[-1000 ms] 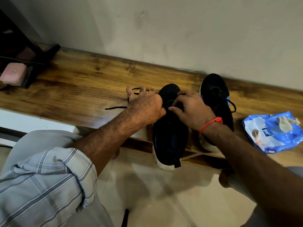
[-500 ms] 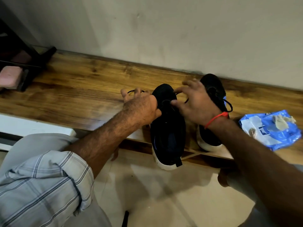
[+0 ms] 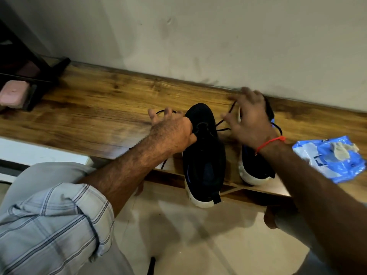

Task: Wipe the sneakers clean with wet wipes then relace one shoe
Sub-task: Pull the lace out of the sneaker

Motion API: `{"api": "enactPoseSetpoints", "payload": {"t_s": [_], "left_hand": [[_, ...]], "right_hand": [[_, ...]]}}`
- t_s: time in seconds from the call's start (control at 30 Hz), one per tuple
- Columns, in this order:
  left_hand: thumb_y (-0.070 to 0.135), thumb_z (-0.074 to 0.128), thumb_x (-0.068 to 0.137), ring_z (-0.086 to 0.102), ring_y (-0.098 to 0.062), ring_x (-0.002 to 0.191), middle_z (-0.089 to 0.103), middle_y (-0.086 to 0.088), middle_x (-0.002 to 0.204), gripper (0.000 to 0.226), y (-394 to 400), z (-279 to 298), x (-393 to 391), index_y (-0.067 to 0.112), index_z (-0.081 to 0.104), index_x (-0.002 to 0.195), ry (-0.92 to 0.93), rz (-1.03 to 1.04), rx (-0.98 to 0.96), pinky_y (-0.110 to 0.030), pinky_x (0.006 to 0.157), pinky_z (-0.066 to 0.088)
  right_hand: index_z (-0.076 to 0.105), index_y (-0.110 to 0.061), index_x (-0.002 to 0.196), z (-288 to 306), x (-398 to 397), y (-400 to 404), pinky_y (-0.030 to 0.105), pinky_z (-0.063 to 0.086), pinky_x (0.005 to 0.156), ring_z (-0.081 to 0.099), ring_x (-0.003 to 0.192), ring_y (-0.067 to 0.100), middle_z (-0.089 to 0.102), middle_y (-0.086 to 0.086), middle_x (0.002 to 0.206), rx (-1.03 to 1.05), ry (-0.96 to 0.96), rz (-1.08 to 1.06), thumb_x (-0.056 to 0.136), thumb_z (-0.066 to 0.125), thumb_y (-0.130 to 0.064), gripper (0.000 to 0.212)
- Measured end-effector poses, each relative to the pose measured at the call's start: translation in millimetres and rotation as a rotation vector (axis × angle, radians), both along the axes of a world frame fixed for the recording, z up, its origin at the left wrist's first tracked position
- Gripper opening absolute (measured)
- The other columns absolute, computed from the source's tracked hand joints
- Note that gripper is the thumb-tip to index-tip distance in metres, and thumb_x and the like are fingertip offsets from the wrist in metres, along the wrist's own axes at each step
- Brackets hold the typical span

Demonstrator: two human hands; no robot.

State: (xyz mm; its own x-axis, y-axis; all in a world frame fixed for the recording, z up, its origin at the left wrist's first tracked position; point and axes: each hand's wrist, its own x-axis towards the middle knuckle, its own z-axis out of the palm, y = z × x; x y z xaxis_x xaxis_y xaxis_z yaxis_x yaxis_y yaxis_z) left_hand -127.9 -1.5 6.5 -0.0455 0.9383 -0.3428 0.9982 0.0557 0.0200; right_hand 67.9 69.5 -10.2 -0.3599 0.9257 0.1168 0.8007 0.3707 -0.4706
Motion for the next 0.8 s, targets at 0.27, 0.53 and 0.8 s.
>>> {"api": "enactPoseSetpoints", "payload": {"t_s": [0.27,0.53,0.8], "left_hand": [[0.057,0.052,0.095,0.030,-0.029,0.138,0.049,0.004,0.143,0.032,-2,3,1,0.032,0.071,0.100,0.036,0.025,-0.027,-0.071,0.106,0.018],[0.053,0.051,0.095,0.035,-0.030,0.134,0.053,0.002,0.134,0.032,-2,2,3,0.028,0.071,0.097,0.036,-0.006,-0.002,-0.073,0.105,0.021],[0.053,0.047,0.098,0.033,-0.030,0.137,0.051,0.002,0.139,0.035,-1,0,4,0.029,0.070,0.107,0.030,-0.021,-0.006,-0.072,0.105,0.020]], "right_hand": [[0.071,-0.014,0.091,-15,-28,-22,0.044,0.034,0.107,0.044,0.129,0.030,0.061,0.003,0.126,0.069,-0.089,0.211,0.091,0.062,-0.034,0.022],[0.067,-0.017,0.118,0,0,-3,0.043,0.034,0.110,0.040,0.134,0.035,0.050,0.012,0.141,-0.042,-0.043,-0.089,0.090,0.066,-0.035,0.033],[0.063,-0.024,0.122,-15,-40,-41,0.062,0.011,0.115,0.009,0.147,0.040,0.028,0.003,0.157,0.020,-0.483,0.242,0.096,0.052,-0.045,0.036]]}}
